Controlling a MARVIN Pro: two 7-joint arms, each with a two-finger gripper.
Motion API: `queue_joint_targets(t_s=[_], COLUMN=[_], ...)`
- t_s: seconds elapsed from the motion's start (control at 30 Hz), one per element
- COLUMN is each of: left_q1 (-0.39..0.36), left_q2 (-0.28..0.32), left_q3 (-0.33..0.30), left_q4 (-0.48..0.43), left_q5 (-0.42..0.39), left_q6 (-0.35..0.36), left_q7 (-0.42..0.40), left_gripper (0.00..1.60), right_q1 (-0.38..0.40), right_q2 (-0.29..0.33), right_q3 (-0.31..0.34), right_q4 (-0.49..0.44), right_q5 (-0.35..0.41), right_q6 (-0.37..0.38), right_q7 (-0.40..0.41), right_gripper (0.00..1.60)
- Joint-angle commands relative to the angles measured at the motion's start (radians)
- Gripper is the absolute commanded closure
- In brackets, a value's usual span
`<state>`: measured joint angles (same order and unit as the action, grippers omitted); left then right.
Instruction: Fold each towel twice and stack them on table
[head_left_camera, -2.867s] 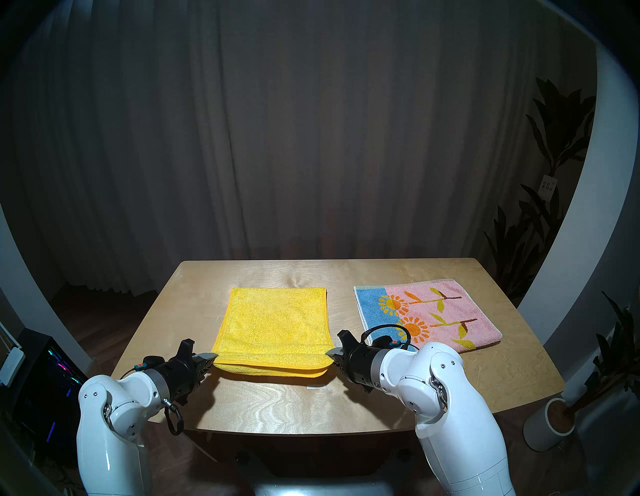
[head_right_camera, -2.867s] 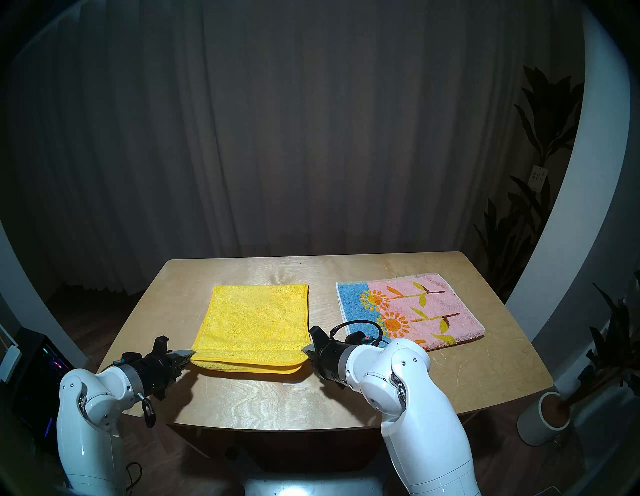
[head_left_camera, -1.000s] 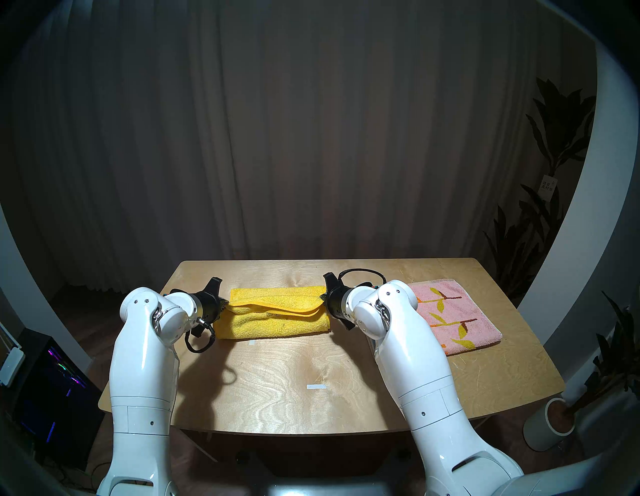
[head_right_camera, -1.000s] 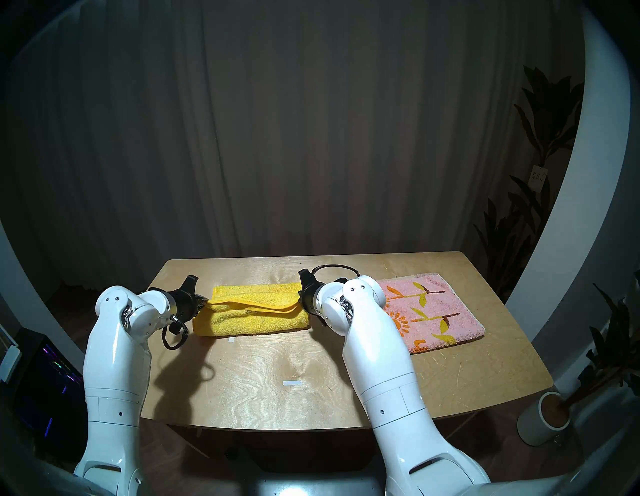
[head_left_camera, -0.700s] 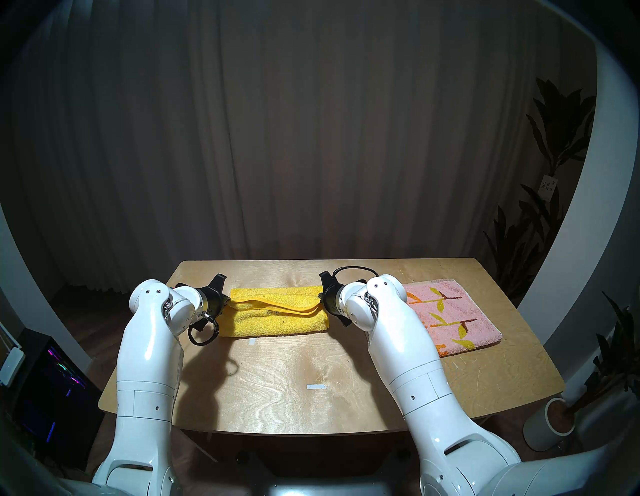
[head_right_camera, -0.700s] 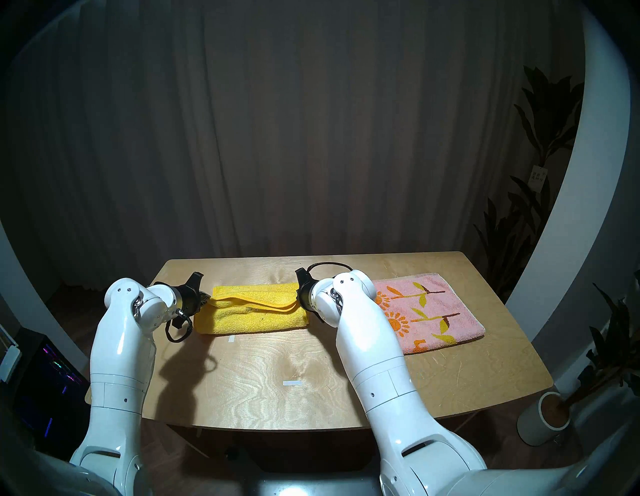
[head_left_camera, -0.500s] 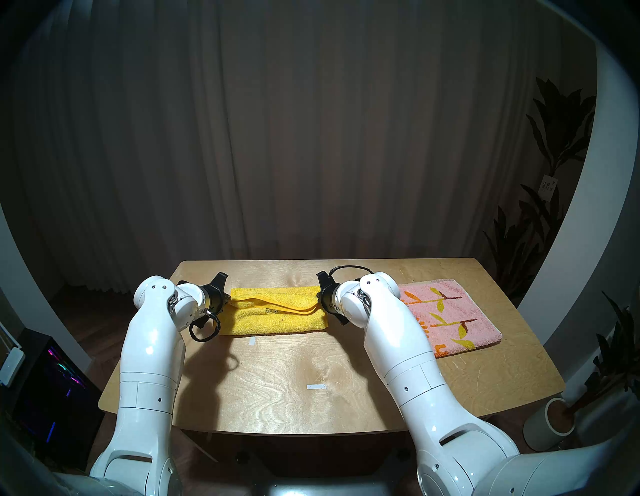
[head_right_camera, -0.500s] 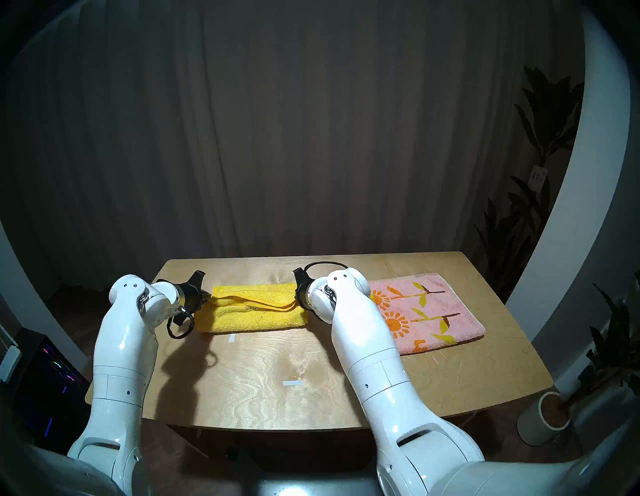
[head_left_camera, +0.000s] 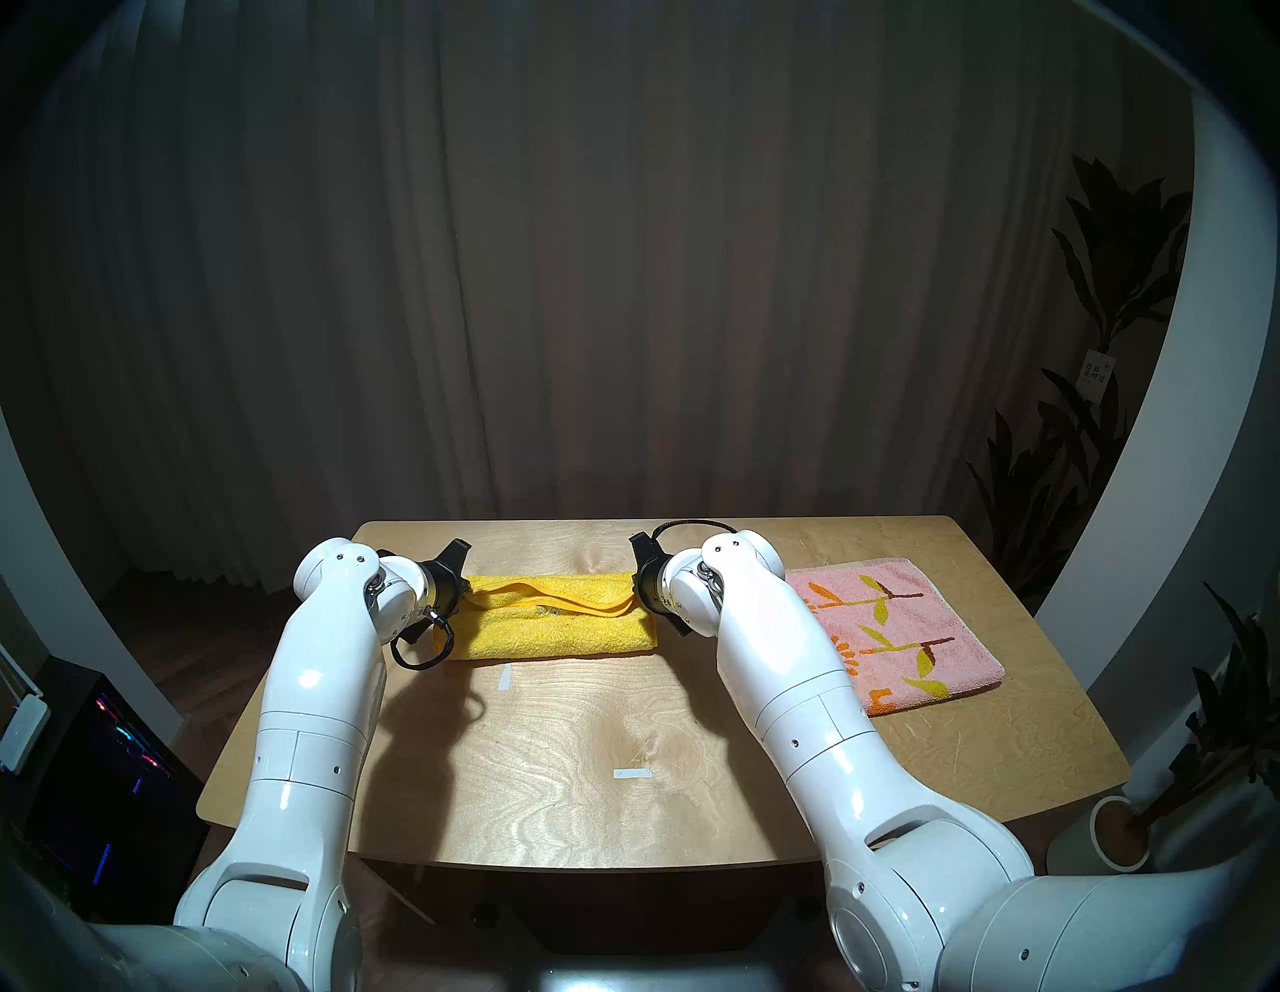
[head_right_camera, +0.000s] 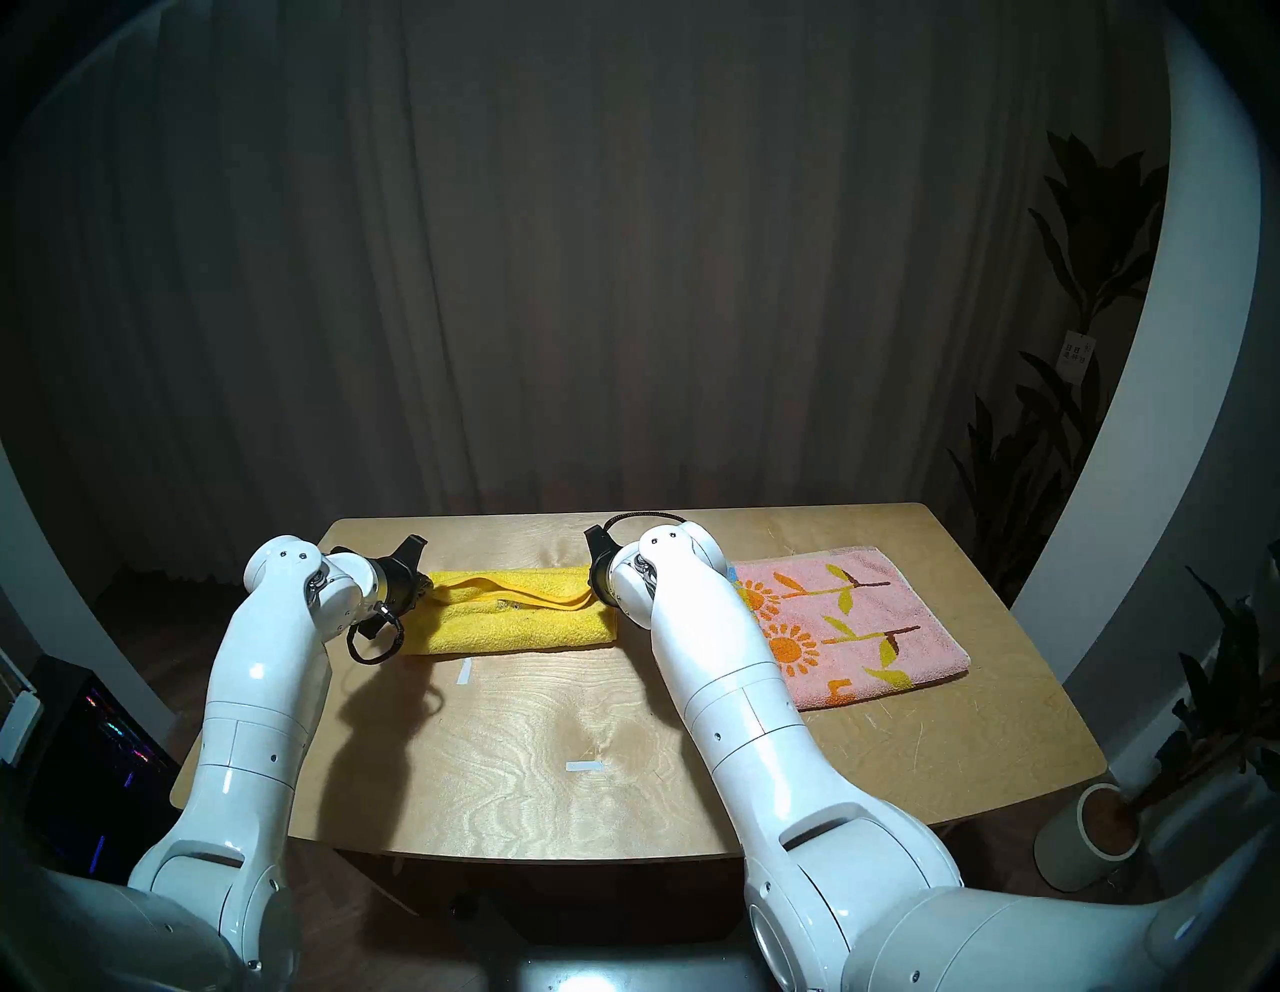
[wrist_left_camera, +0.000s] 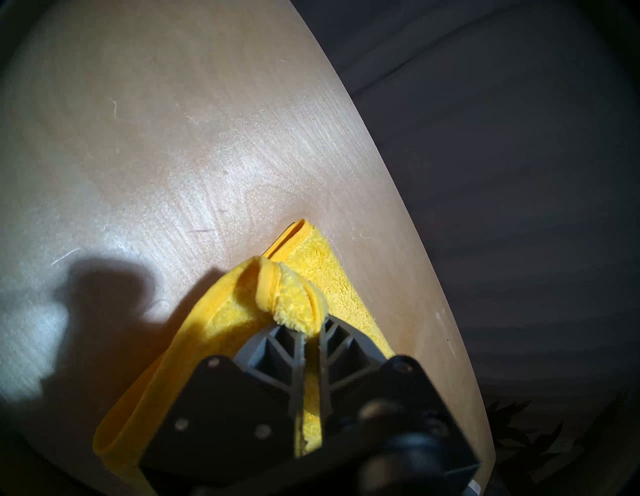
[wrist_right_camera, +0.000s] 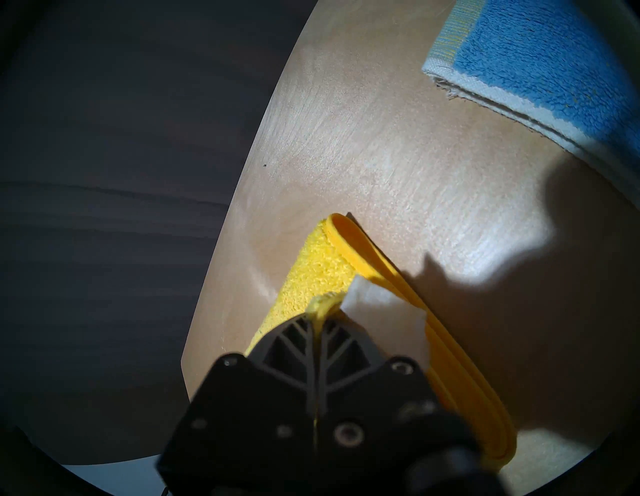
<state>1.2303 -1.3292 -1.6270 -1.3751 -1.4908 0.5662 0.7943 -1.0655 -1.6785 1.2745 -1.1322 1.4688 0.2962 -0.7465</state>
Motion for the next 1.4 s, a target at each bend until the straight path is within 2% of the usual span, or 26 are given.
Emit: queue_joint_targets(t_s=[0.0, 0.03, 0.07, 0.1, 0.13, 0.23, 0.27, 0.47, 0.53, 0.63, 0.67, 0.7, 0.87, 1.37], left_q1=[-0.078, -0.080, -0.083, -0.084, -0.087, -0.090, -0.091, -0.101, -0.109, -0.124, -0.129, -0.134, -0.151, -0.183], left_q2=[0.011, 0.012, 0.013, 0.014, 0.015, 0.018, 0.018, 0.016, 0.013, 0.009, 0.009, 0.007, 0.004, 0.009], left_q3=[0.010, 0.011, 0.013, 0.013, 0.014, 0.016, 0.016, 0.023, 0.028, 0.040, 0.045, 0.049, 0.068, 0.069], left_q4=[0.016, 0.019, 0.024, 0.026, 0.030, 0.035, 0.036, 0.051, 0.063, 0.092, 0.101, 0.110, 0.151, 0.174], left_q5=[0.018, 0.021, 0.023, 0.025, 0.027, 0.032, 0.033, 0.045, 0.050, 0.060, 0.063, 0.066, 0.076, 0.084], left_q6=[-0.011, -0.013, -0.015, -0.017, -0.019, -0.026, -0.027, -0.044, -0.049, -0.059, -0.061, -0.064, -0.070, -0.083], left_q7=[-0.043, -0.047, -0.050, -0.051, -0.055, -0.065, -0.068, -0.094, -0.101, -0.122, -0.132, -0.134, -0.154, -0.201], left_gripper=[0.87, 0.81, 0.79, 0.73, 0.52, 0.07, 0.00, 0.01, 0.16, 0.14, 0.23, 0.24, 0.14, 0.15], right_q1=[0.051, 0.049, 0.050, 0.051, 0.052, 0.052, 0.053, 0.062, 0.066, 0.081, 0.086, 0.091, 0.115, 0.171], right_q2=[-0.015, -0.016, -0.014, -0.014, -0.014, -0.013, -0.014, -0.012, -0.013, -0.018, -0.019, -0.021, -0.028, -0.042], right_q3=[0.000, 0.002, 0.000, 0.000, 0.000, 0.003, 0.004, 0.005, 0.005, 0.007, 0.007, 0.007, 0.006, 0.010], right_q4=[0.011, 0.014, 0.017, 0.016, 0.018, 0.020, 0.020, 0.036, 0.046, 0.078, 0.088, 0.098, 0.147, 0.201], right_q5=[-0.001, 0.002, 0.000, 0.003, 0.005, 0.009, 0.011, 0.016, 0.018, 0.018, 0.017, 0.017, 0.019, 0.028], right_q6=[-0.007, -0.009, -0.009, -0.004, -0.003, -0.002, -0.001, -0.003, -0.007, -0.017, -0.021, -0.023, -0.031, -0.056], right_q7=[0.045, 0.063, 0.071, 0.079, 0.089, 0.119, 0.122, 0.160, 0.175, 0.206, 0.213, 0.219, 0.247, 0.309], right_gripper=[1.59, 1.44, 1.21, 1.37, 1.25, 0.56, 0.00, 0.00, 0.00, 0.00, 0.00, 0.00, 0.00, 0.00])
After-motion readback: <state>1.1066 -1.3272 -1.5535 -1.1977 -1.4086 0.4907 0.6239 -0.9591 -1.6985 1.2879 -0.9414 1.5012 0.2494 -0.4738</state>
